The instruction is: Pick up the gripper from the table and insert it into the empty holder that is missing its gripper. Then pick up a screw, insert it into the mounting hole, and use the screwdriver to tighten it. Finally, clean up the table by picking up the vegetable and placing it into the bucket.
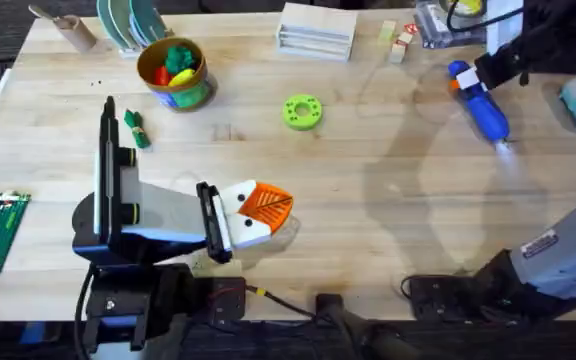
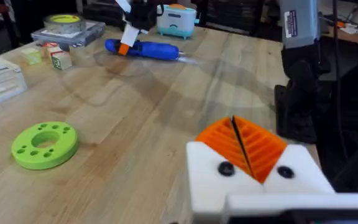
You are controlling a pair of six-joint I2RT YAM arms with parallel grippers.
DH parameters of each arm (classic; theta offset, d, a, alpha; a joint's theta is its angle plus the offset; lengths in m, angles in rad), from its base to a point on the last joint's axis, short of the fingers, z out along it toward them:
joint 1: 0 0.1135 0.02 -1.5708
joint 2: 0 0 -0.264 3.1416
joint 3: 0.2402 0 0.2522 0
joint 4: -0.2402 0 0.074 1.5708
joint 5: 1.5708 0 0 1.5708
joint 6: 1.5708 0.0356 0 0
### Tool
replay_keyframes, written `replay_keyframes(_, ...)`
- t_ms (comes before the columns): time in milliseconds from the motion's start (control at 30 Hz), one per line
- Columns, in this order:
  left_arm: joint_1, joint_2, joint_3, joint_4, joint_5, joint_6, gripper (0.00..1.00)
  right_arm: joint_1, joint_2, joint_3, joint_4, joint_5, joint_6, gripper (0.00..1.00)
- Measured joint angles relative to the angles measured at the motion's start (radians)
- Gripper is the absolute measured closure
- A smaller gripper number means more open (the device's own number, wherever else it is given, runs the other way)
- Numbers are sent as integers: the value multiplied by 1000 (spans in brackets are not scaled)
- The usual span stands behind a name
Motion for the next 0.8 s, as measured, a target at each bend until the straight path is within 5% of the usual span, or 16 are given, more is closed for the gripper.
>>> replay_keyframes(367, 0, 0, 0, 0, 0, 0, 997, 8, -55, 0, -21, 1, 8, 960)
replay_keyframes(800, 0, 0, 0, 0, 0, 0, 997, 71, -428, 0, -25, 0, 237, 960)
